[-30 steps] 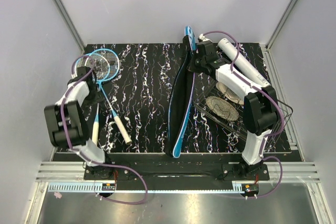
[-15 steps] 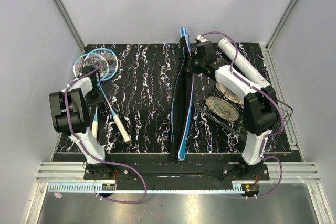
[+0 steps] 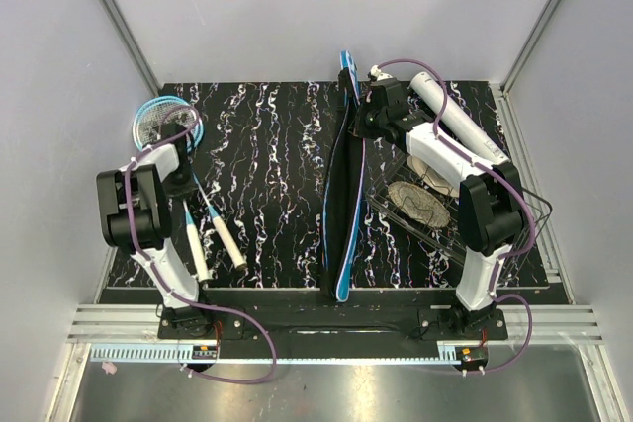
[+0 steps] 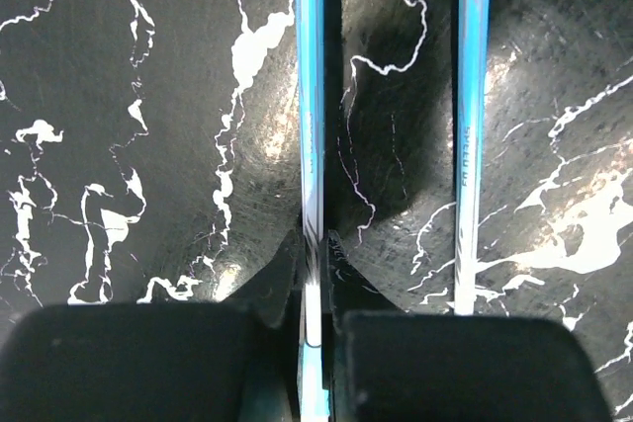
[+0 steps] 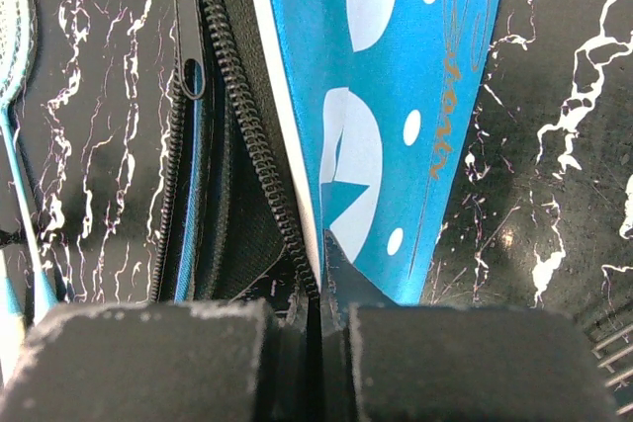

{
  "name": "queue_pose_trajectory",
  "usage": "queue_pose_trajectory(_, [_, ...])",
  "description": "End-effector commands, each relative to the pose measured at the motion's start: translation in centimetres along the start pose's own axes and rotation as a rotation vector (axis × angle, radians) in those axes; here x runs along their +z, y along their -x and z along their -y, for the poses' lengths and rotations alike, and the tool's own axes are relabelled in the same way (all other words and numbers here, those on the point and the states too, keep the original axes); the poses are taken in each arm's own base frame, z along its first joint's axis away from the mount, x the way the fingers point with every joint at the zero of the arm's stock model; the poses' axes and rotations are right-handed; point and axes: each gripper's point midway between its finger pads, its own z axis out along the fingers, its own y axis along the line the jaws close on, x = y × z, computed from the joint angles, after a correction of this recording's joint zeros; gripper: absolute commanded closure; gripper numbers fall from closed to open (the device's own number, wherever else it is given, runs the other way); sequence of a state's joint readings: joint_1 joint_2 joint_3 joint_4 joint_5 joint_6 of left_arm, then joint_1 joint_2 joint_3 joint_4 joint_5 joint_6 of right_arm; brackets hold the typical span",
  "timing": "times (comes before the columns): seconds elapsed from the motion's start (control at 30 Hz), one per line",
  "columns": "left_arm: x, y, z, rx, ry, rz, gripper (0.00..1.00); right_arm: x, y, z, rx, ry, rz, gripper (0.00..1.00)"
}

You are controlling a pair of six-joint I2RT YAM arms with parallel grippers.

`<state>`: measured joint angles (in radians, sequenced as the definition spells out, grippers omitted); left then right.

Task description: Pack up the badminton gear

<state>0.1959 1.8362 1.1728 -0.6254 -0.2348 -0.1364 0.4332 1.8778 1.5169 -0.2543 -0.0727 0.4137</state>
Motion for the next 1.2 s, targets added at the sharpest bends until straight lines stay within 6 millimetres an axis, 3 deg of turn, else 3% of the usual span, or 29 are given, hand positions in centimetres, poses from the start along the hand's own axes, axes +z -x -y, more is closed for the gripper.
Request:
queue_pose_trajectory(0.0, [-2.8, 3.3, 0.0, -0.029, 0.092, 0.159, 1.0, -1.8, 3.3, -2.1, -0.023, 0.05, 0.107, 1.0])
queue_pose_trajectory(0.07, [-5.1, 4.2, -0.4, -0.035, 0.142, 0.222, 1.0, -1.6, 3.4, -2.0, -0.01, 0.038, 0.113, 1.0])
queue_pose_trajectory(0.1, [-7.2, 4.8, 0.3, -0.038, 0.13, 0.281, 1.0, -1.7, 3.6, -2.0, 0.003, 0.035, 0.119, 1.0])
queue_pose_trajectory(0.17, [-9.1, 5.0, 0.3, -0.05, 0.143, 0.335, 1.0, -1.7, 4.2, -1.9, 0.019, 0.027, 0.14, 1.0])
queue_pose_trajectory(0.33, [-14.9, 5.7, 1.0, -0.096, 0.014, 0.471, 1.0, -1.4, 5.5, -0.7, 0.064, -0.053, 0.202, 1.0])
queue_pose_trajectory(0.4, [-17.4, 5.9, 3.1, -0.04, -0.13, 0.521, 1.0, -1.2, 6.0, 0.2, 0.108, -0.106, 0.233, 1.0])
queue_pose_trajectory(0.47, [-20.7, 5.5, 7.8, 0.076, -0.37, 0.572, 1.0, -1.0, 6.9, 1.7, 0.152, -0.191, 0.292, 1.0])
queue_pose_trajectory(0.53, [-22.8, 4.8, 10.8, 0.183, -0.499, 0.615, 1.0, -0.8, 7.5, 2.8, 0.215, -0.255, 0.343, 1.0])
queue_pose_trajectory(0.57, [-25.0, 4.0, 13.1, 0.256, -0.577, 0.664, 1.0, -1.0, 8.2, 2.7, 0.235, -0.261, 0.366, 1.0])
queue_pose_trajectory(0.67, [-27.3, 3.1, 15.1, 0.37, -0.55, 0.768, 1.0, -1.6, 10.1, 2.8, 0.278, -0.296, 0.429, 1.0])
queue_pose_trajectory(0.87, [-27.4, 2.7, 14.2, 0.381, -0.261, 0.854, 1.0, -2.0, 13.4, 3.0, 0.274, -0.356, 0.51, 1.0])
queue_pose_trajectory(1.03, [-25.4, 1.7, 12.6, 0.522, 0.038, 0.868, 1.0, -1.8, 14.3, 3.2, 0.326, -0.363, 0.542, 1.0])
queue_pose_trajectory(1.17, [-25.4, 1.3, 13.2, 0.608, 0.172, 0.919, 1.0, -1.9, 15.5, 3.0, 0.36, -0.362, 0.557, 1.0])
